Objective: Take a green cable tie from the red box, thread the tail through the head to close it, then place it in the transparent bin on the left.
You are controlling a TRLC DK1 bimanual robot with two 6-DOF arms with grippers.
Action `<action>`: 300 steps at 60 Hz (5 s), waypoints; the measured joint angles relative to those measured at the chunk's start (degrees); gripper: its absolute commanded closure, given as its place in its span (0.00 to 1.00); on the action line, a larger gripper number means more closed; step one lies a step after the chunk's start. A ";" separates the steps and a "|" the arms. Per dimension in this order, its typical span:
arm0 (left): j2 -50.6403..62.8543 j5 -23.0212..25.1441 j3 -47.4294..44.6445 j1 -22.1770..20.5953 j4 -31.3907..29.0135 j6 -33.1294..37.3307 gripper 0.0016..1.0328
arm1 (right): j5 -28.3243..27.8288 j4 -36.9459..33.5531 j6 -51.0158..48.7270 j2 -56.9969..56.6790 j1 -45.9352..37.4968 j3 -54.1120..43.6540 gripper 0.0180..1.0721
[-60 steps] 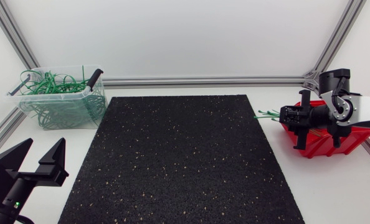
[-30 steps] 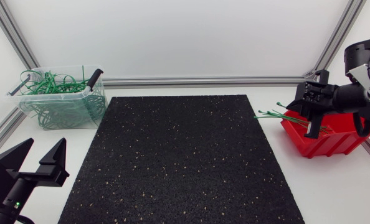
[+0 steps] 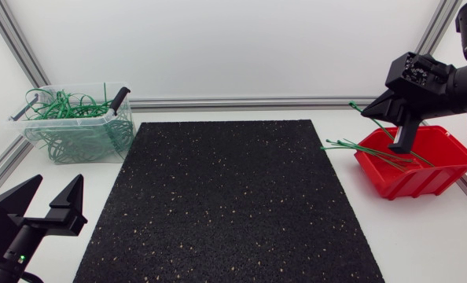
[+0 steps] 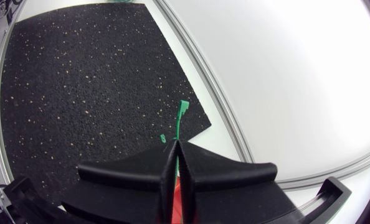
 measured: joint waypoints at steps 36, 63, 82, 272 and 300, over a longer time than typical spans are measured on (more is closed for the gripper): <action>-0.15 0.00 0.00 0.33 0.02 0.02 0.04 | -12.33 -18.78 22.10 1.44 17.44 10.01 0.95; 3.72 0.04 3.32 1.07 -5.51 0.31 0.07 | -23.45 -19.52 30.21 5.29 21.79 10.01 0.95; 16.68 5.60 15.26 1.57 -10.86 0.42 0.10 | -31.78 -20.70 32.89 6.32 22.23 9.68 0.95; 70.05 57.13 44.11 -27.54 13.16 -9.66 0.75 | -42.12 31.95 66.51 -0.02 27.54 -15.10 0.95; 70.31 57.09 44.11 -27.78 14.71 -11.17 0.81 | -41.86 32.02 66.58 -0.92 28.22 -15.39 0.95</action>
